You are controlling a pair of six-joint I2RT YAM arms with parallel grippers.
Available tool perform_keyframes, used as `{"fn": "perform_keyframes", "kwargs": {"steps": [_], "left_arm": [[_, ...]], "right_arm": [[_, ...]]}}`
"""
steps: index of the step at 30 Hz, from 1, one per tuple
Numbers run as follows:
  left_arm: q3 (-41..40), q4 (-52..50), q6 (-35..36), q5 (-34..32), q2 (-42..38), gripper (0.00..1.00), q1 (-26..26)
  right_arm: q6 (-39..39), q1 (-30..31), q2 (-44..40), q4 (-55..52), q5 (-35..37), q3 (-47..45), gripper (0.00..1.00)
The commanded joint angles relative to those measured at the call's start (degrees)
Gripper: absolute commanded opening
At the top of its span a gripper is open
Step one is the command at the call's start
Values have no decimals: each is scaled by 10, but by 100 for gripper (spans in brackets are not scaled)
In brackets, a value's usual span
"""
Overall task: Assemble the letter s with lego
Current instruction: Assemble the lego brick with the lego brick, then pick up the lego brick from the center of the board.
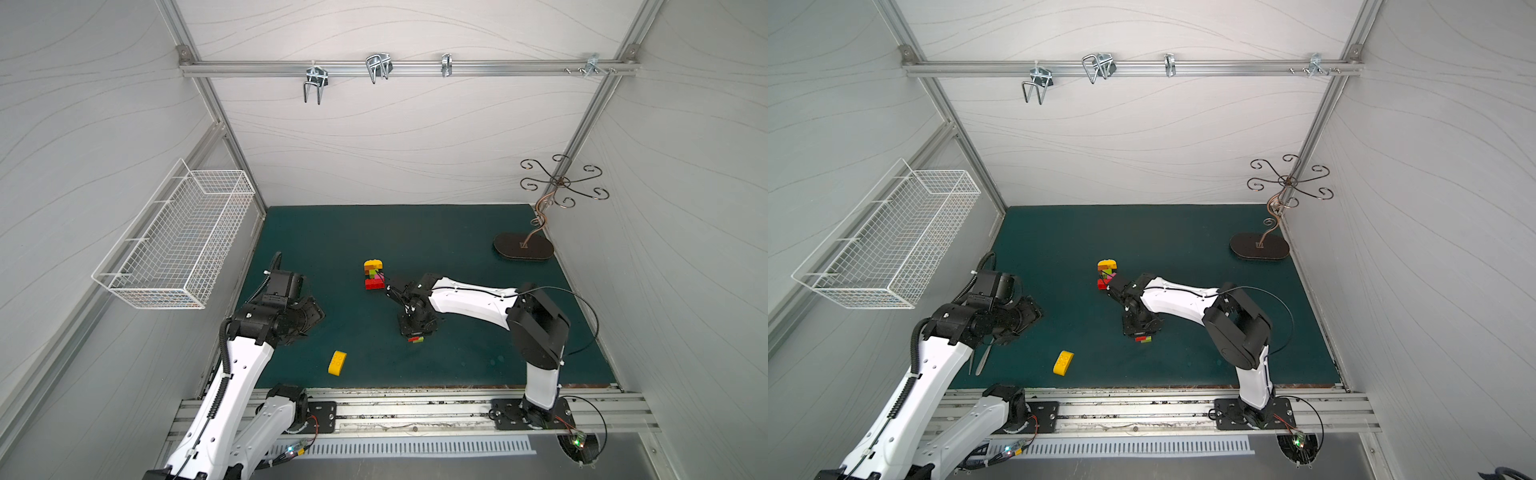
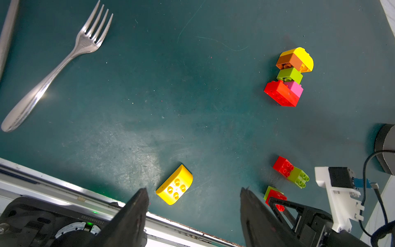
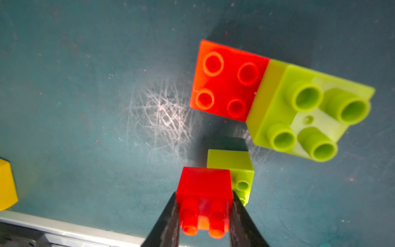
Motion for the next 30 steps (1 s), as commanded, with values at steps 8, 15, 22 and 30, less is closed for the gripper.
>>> {"fn": "perform_keyframes", "kwargs": {"steps": [8,15,22,30], "left_arm": [[17,1,-1,-10,-4,71,3],[20,0,1,-12,-4,71,3],[19,6,-1,-6,-2,71,2],[7,28,-8,10,8,71,3]], "right_arm": [[-16,-4,-16,-44,5,28,55],[-58,-4,-73,-59,22,46,66],[-399,-14,-259,69,-19,-34,74],[-887,-28,-333,30,-117,-129,85]]}}
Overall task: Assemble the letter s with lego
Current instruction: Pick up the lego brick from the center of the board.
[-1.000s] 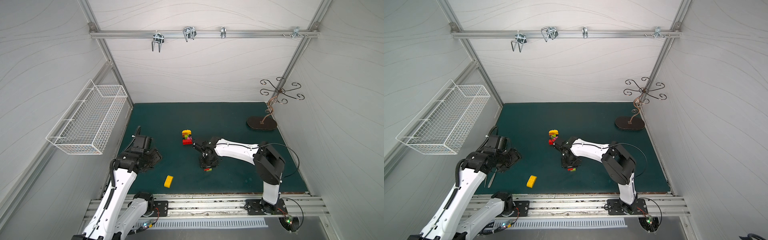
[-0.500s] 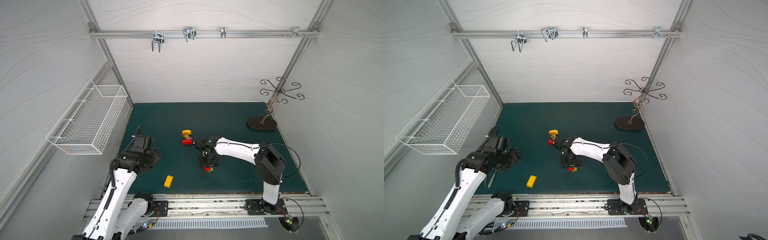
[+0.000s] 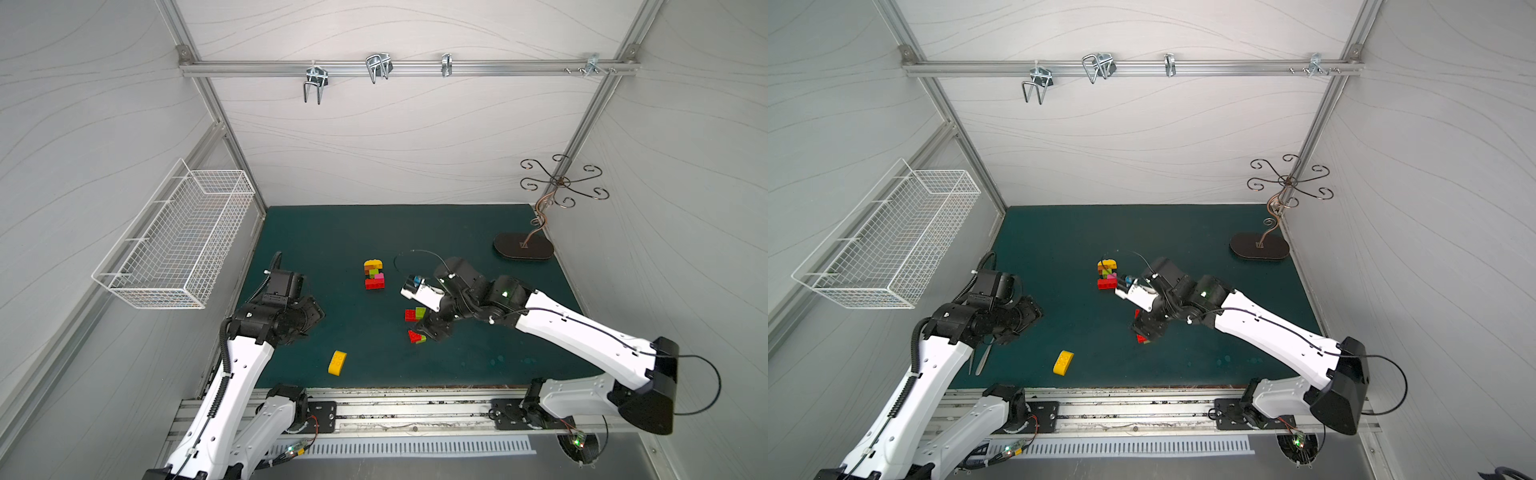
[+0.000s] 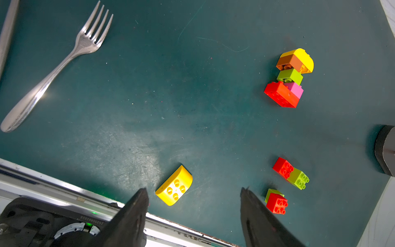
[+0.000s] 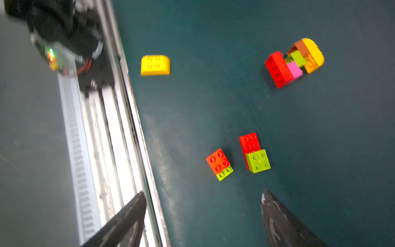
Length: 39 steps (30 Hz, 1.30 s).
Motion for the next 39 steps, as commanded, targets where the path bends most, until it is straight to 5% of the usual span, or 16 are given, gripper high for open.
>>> {"fn": "perform_keyframes", "kwargs": {"steps": [1,14,30,39], "left_arm": [[5,24,-5,12,5,71,2],[-7,38,2,22,18,71,3],[-19,59,2,28,37,71,2],[-21,67,2,28,46,71,3]], "right_arm": [[-244,-26,27,-37,-46,-14,85],[-335,-62,174,27,-67,-50,78],[-347,-81,229,100,-28,-66,80],[-336,-76,257,103,-25,-64,66]]}}
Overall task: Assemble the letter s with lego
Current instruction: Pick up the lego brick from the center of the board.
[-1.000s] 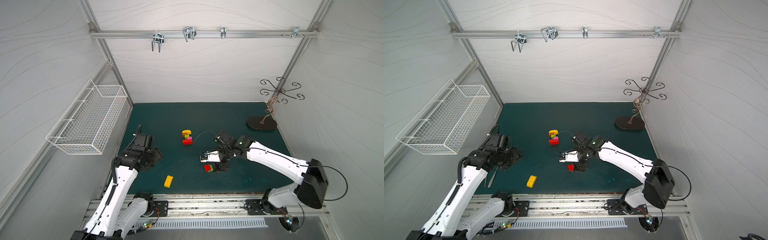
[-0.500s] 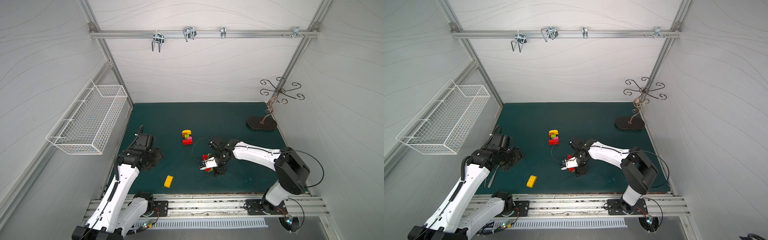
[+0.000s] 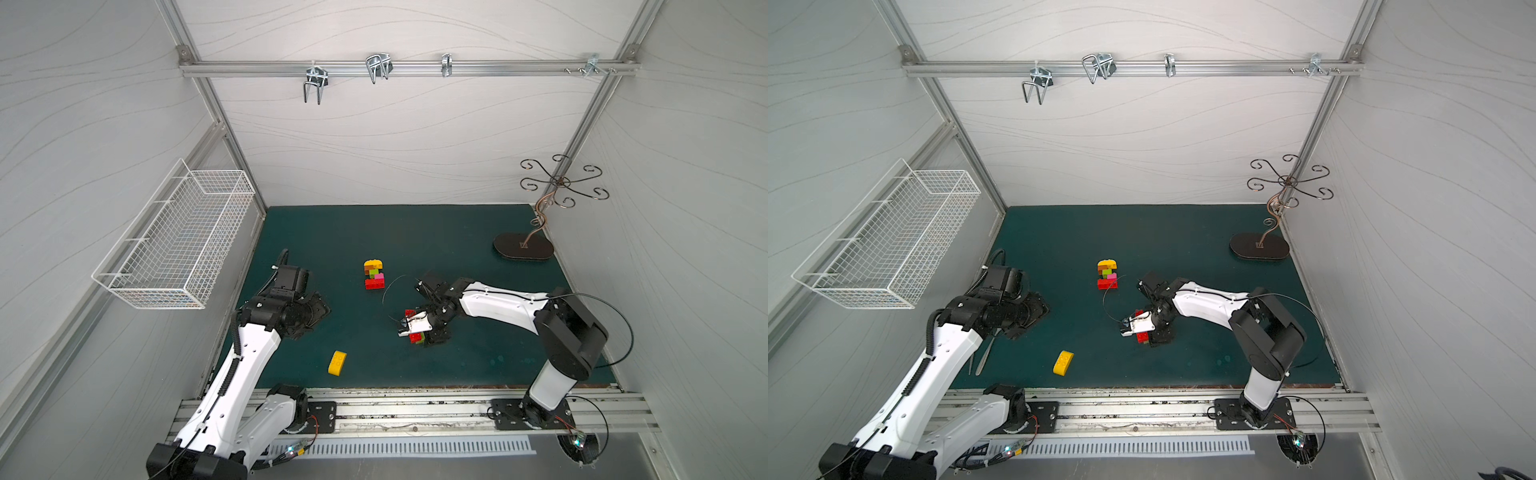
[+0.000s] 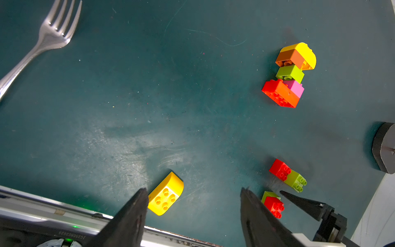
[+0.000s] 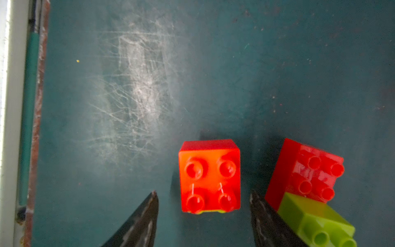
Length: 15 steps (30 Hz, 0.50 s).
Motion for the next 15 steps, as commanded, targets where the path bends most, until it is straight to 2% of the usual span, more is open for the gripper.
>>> {"fn": "perform_keyframes", "kwargs": {"steps": [1,15], "left_arm": [[0,13,3,4,3,71,2],[-2,14,5,3,3,71,3]], "right_arm": [[2,2,13,2,0,4,64],[17,4,21,37,11,-3,33]]}}
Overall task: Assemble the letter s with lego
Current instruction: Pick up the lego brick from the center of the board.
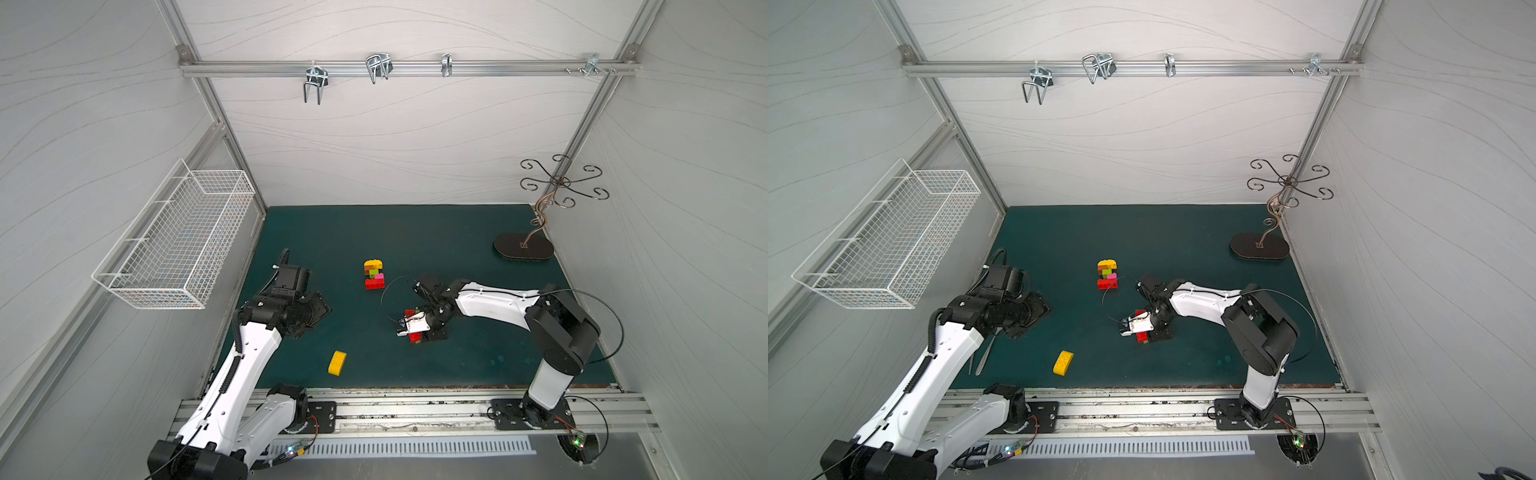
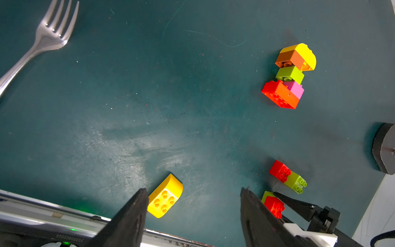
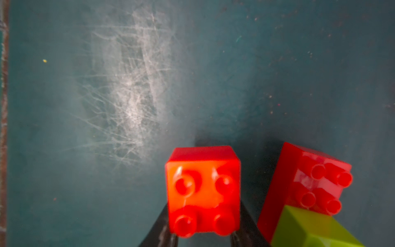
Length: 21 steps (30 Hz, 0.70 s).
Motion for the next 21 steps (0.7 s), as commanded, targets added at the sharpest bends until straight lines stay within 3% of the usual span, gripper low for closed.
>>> {"fn": "perform_keyframes", "kwargs": {"steps": [1,7,11,16,21], "left_arm": [[0,8,5,3,-1,71,3],[0,7,6,-3,-2,71,2],[0,14,5,1,1,71,3],[-1,22,5,8,14,71,2],[-3,29,4,14,19,71,3]], "right_arm": [[3,3,-2,11,1,-3,31],[5,1,-56,-21,-6,10,23],[13,-15,-96,-85,-21,77,23],[2,-41,-68,-147,-17,162,22],[-2,-55,-27,-127,-21,170,21]]}}
